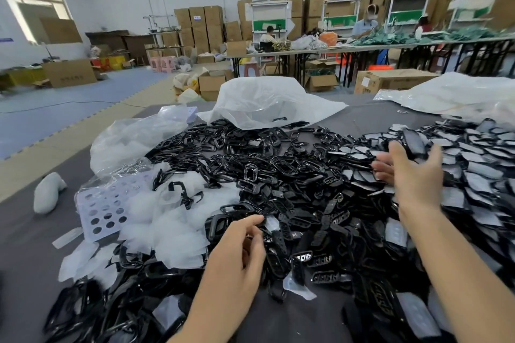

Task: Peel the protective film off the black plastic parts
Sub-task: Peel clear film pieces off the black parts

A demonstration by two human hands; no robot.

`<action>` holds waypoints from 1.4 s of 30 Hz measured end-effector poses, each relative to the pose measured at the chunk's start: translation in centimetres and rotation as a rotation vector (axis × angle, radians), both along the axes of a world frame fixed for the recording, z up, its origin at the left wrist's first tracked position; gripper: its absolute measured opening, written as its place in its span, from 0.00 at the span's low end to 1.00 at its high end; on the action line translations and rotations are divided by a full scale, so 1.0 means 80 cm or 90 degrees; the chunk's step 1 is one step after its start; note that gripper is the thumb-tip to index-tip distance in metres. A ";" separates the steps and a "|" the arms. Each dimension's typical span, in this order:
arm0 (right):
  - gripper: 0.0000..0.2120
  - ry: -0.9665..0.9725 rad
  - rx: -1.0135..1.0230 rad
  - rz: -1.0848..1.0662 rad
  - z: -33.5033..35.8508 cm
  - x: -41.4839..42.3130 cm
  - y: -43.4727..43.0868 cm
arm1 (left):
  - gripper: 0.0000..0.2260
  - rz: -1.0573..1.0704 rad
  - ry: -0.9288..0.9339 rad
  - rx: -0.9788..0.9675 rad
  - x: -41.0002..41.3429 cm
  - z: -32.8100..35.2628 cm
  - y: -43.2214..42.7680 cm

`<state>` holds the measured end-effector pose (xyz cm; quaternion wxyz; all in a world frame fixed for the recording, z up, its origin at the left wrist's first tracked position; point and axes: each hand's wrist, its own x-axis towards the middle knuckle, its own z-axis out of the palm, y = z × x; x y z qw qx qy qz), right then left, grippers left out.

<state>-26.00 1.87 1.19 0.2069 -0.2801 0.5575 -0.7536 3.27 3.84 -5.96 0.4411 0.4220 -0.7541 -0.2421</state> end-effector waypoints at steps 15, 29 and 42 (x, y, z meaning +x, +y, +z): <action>0.19 0.322 0.104 0.290 -0.100 0.144 0.034 | 0.06 0.264 -0.468 -0.113 0.043 0.033 -0.056; 0.08 -0.041 0.010 0.265 -0.097 0.121 0.020 | 0.17 0.068 -0.236 -0.060 -0.022 0.020 -0.056; 0.09 -0.072 0.037 0.201 -0.105 0.113 0.015 | 0.04 0.002 -0.303 -0.018 -0.031 0.004 -0.061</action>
